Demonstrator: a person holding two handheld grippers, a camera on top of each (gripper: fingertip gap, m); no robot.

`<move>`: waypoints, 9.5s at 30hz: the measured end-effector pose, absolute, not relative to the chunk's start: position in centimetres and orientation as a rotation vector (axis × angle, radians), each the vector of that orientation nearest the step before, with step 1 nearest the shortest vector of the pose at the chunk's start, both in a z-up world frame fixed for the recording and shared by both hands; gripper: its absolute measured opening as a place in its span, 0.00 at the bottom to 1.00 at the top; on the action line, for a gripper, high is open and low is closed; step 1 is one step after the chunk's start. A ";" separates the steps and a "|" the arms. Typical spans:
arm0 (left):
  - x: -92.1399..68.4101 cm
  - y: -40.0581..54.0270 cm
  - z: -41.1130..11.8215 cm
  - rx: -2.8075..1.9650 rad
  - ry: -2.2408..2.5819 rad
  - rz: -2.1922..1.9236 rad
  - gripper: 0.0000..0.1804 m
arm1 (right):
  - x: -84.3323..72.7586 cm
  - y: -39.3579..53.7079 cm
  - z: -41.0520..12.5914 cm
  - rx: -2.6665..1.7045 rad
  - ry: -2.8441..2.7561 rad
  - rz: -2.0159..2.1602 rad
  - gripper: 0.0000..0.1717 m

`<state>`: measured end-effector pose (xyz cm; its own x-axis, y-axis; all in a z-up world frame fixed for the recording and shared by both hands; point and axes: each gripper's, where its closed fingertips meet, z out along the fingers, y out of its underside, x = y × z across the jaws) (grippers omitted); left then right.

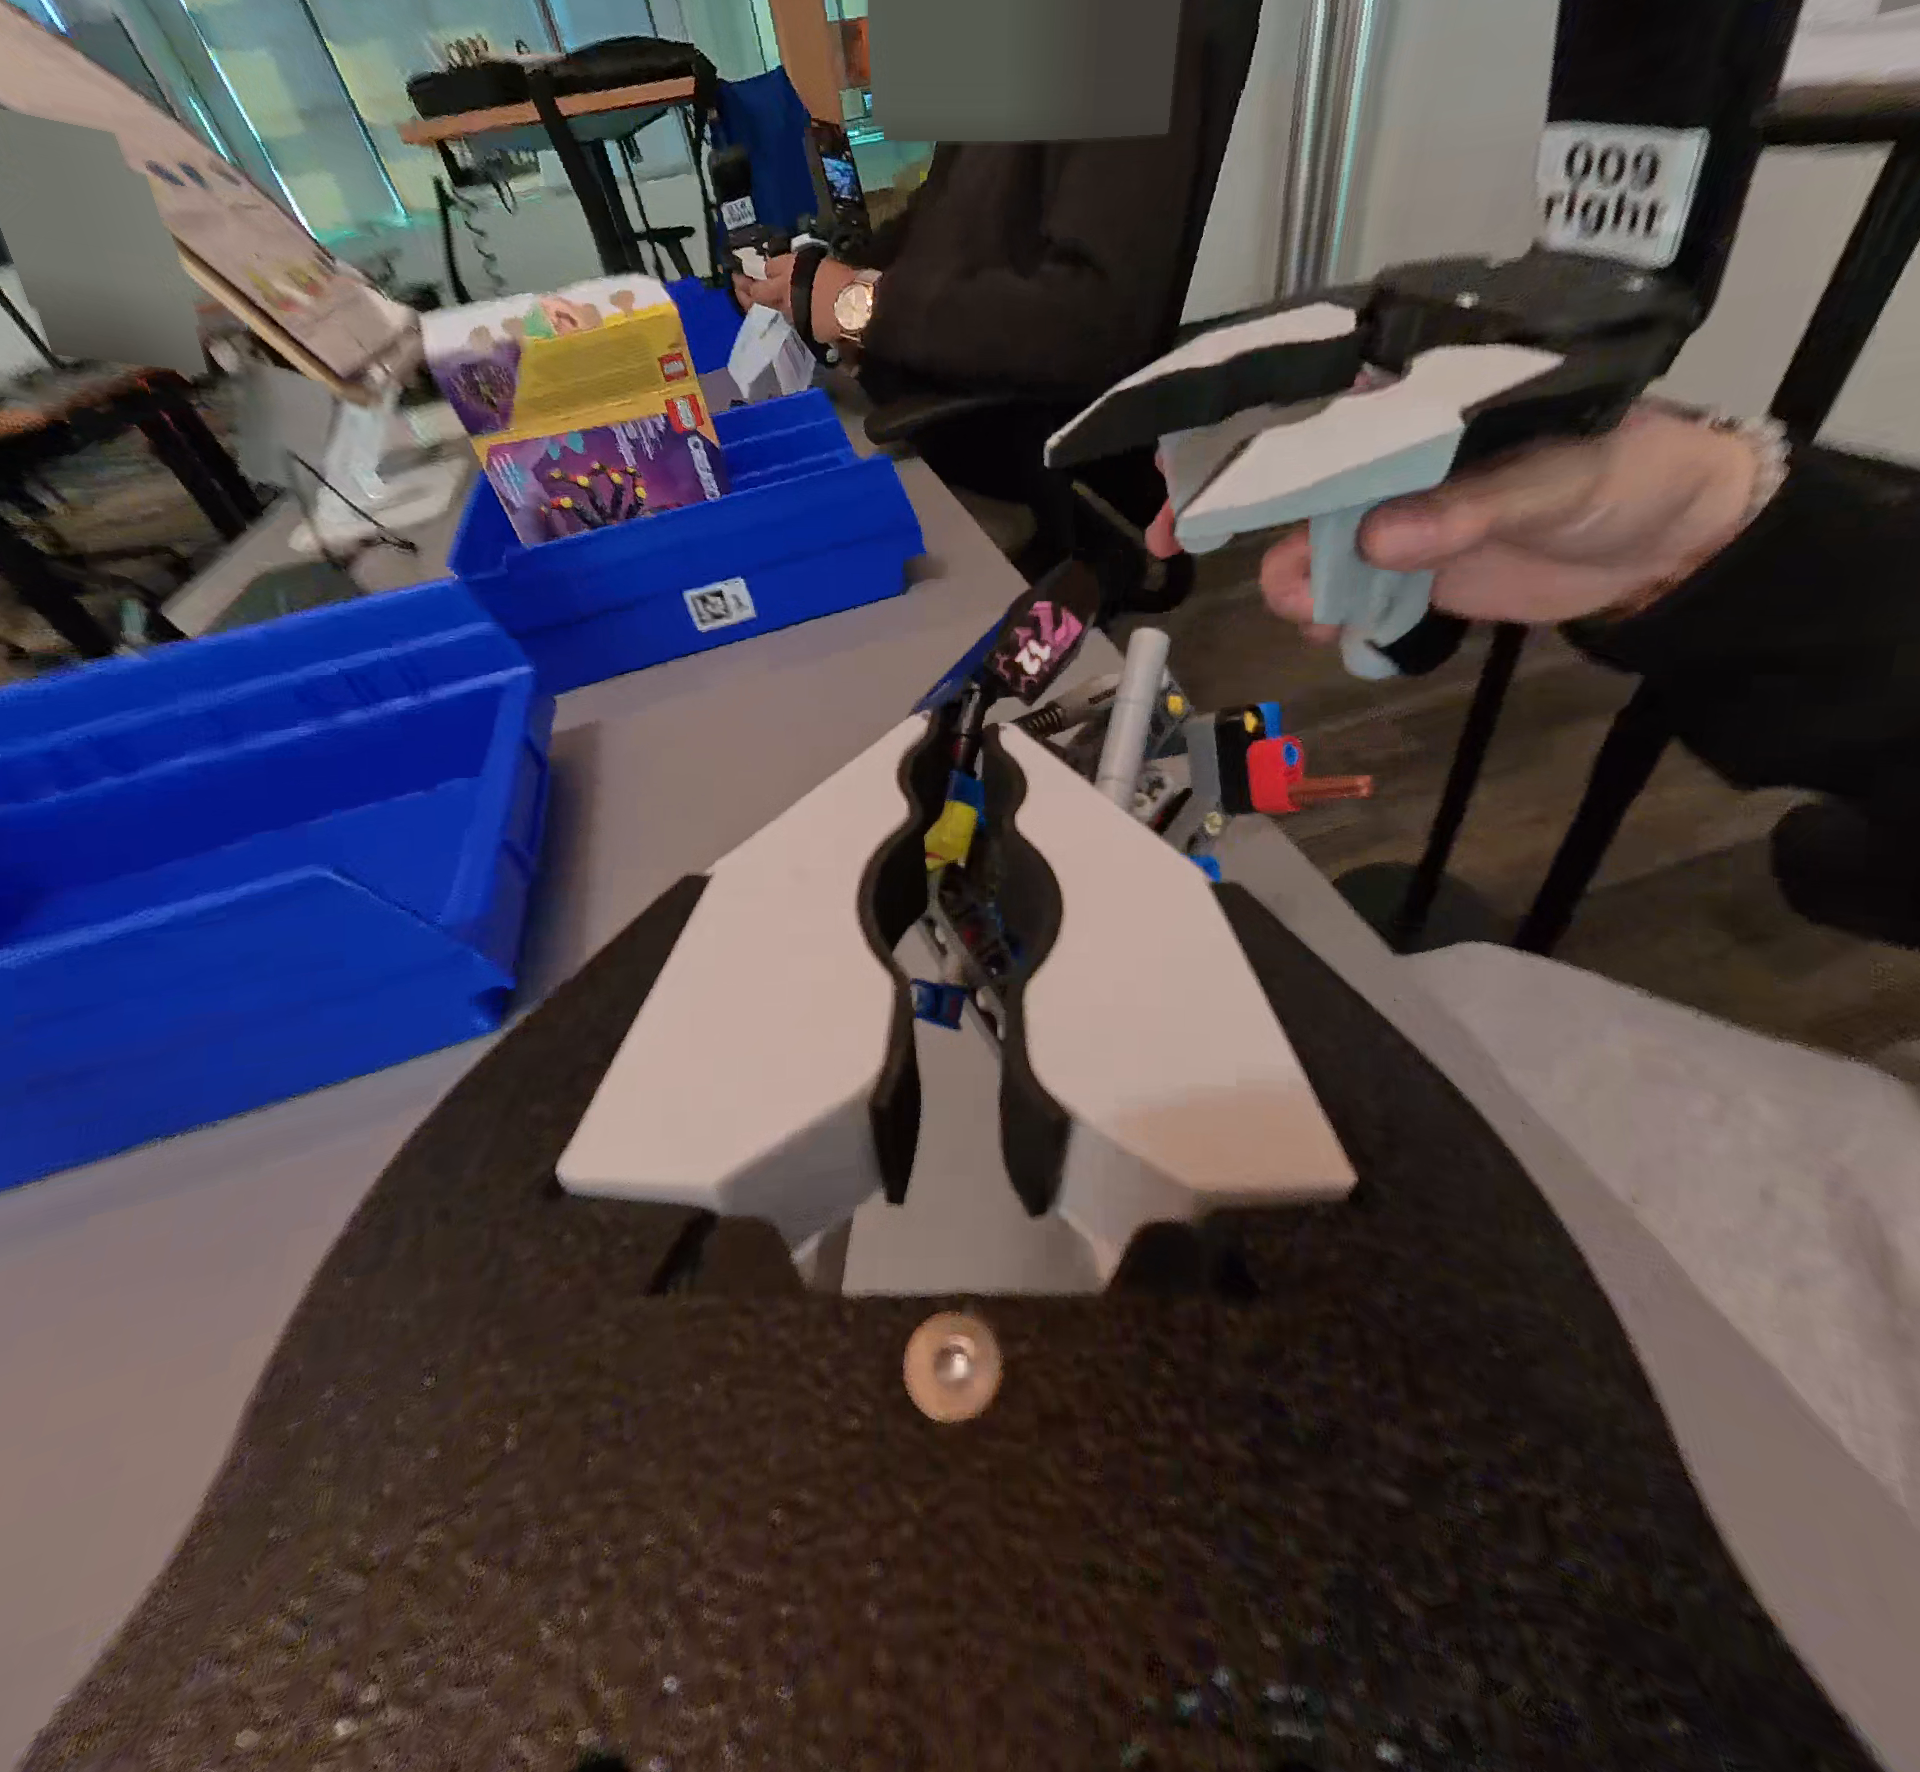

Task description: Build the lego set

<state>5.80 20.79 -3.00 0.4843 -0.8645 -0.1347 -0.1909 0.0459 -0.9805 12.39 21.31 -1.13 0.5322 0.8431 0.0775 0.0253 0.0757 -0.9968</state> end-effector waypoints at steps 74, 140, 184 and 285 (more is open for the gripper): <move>2.0 23.3 5.2 -1.198 0.331 -1.308 0.60 | 18.2 27.2 0.4 -1.340 -0.215 1.070 0.73; 2.3 21.4 -11.1 -1.546 1.128 0.383 0.02 | 3.9 21.6 -12.0 -1.820 -1.090 0.876 0.17; 3.7 20.9 -12.6 -1.247 1.289 0.328 0.01 | 4.3 17.5 -12.7 -1.721 -1.280 1.282 0.00; -6.0 5.3 -4.7 -1.498 0.623 -0.556 0.09 | -4.1 2.6 -4.7 -0.988 -1.288 1.675 0.01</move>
